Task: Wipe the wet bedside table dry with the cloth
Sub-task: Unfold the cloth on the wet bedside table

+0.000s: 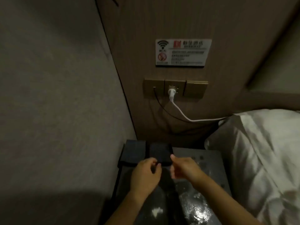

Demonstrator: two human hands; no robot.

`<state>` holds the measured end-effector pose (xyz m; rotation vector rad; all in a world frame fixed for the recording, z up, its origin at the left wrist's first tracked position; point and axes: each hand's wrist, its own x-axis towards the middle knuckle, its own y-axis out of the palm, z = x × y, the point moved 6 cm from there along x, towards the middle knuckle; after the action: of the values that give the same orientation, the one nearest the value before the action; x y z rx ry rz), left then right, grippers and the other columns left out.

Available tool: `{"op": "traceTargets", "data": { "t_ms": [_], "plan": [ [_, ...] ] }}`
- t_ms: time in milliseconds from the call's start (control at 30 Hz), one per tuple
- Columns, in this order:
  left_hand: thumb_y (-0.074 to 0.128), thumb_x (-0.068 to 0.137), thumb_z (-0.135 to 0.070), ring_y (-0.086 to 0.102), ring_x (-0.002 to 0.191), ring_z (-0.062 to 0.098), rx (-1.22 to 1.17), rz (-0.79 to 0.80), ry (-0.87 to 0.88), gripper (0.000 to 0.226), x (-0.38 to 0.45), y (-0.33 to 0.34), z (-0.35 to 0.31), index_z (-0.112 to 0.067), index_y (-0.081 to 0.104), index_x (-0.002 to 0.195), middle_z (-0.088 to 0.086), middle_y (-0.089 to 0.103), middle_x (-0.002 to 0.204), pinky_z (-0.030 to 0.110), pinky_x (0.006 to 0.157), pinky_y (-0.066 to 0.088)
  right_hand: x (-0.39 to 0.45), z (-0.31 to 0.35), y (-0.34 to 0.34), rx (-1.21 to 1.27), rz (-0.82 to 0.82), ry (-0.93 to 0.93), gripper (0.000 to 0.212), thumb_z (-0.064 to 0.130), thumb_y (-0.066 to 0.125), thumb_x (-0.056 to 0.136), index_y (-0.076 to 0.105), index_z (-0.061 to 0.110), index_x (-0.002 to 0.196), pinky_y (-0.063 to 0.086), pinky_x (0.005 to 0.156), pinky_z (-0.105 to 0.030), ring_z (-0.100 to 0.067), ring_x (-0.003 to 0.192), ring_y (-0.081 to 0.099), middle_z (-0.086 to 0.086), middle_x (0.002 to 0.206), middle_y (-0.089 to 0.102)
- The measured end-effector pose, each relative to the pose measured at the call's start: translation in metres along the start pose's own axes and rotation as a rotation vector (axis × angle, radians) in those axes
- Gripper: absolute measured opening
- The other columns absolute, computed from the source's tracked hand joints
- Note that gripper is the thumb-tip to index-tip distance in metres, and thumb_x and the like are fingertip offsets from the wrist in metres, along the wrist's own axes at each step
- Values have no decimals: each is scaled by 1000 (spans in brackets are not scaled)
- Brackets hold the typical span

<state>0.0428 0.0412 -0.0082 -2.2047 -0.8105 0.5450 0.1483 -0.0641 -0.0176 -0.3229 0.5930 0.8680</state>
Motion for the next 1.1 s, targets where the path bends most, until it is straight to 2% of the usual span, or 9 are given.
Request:
{"op": "traceTargets", "data": {
  "t_ms": [100, 200, 267, 333, 600, 867, 933, 1000, 1100],
  "plan": [
    [38, 97, -36, 32, 139, 16, 363, 172, 100, 53, 10, 35, 15, -16, 33, 146, 2, 38, 151, 27, 114, 23, 25, -16, -9, -487, -155, -126, 40, 22, 49, 95, 58, 16, 57, 40, 56, -23, -12, 54, 54, -1, 55, 58],
    [31, 98, -31, 4, 148, 21, 543, 239, 135, 60, 25, 61, 30, -12, 11, 151, 6, 8, 161, 35, 121, 2, 51, -30, 3, -874, -157, -219, 25, 17, 43, 95, 63, 5, 104, 47, 81, -31, -26, 100, 61, -16, 108, 66],
    [32, 98, -26, -3, 148, 23, 576, 212, 115, 61, 38, 66, 42, -11, 7, 151, 7, 2, 161, 37, 121, -2, 70, -40, 15, -957, -130, -274, 39, 14, 41, 96, 44, 3, 133, 34, 106, -32, -27, 131, 41, -17, 142, 44],
    [34, 97, -23, -4, 148, 24, 582, 197, 91, 63, 52, 65, 54, -11, 6, 151, 8, 0, 161, 38, 120, -2, 90, -45, 30, -1000, -77, -348, 50, 10, 38, 96, 25, 7, 144, 17, 115, -29, -23, 144, 17, -11, 155, 21],
    [47, 92, -34, -2, 148, 20, 553, 287, 68, 77, 68, 57, 113, -14, 4, 152, 3, 0, 161, 33, 120, 6, 131, -53, 58, -1074, -87, -378, 56, 22, 34, 99, 8, 8, 147, 6, 120, -37, -26, 146, -2, -9, 158, 3],
    [39, 99, -21, 31, 141, 19, 657, 126, 133, 50, 88, 50, 108, -11, 30, 147, 5, 28, 156, 25, 110, 28, 134, -57, 49, -1198, -186, -419, 71, 45, 37, 94, 2, 15, 148, 13, 116, -35, -22, 146, 3, -3, 159, 0],
    [53, 91, -15, 56, 118, 24, 633, 48, 141, 38, 92, 47, 106, -7, 55, 129, 12, 57, 134, 29, 89, 46, 136, -54, 46, -1215, -196, -438, 70, 48, 34, 94, 4, 16, 148, 10, 117, -36, -21, 146, 2, -2, 159, 2],
    [70, 74, -7, 68, 81, 28, 576, -38, 128, 22, 93, 42, 106, -4, 71, 96, 15, 73, 90, 29, 61, 50, 138, -57, 48, -1269, -180, -468, 65, 45, 31, 96, 6, 15, 148, 1, 118, -36, -20, 146, 0, -3, 159, 2],
    [59, 82, -1, 63, 97, 33, 396, -42, 80, 26, 90, 43, 110, 1, 68, 106, 20, 70, 99, 35, 71, 50, 140, -65, 54, -1272, -130, -479, 61, 40, 29, 98, 5, 15, 147, -2, 118, -33, -19, 146, -3, -3, 159, -1]
  ]
}}
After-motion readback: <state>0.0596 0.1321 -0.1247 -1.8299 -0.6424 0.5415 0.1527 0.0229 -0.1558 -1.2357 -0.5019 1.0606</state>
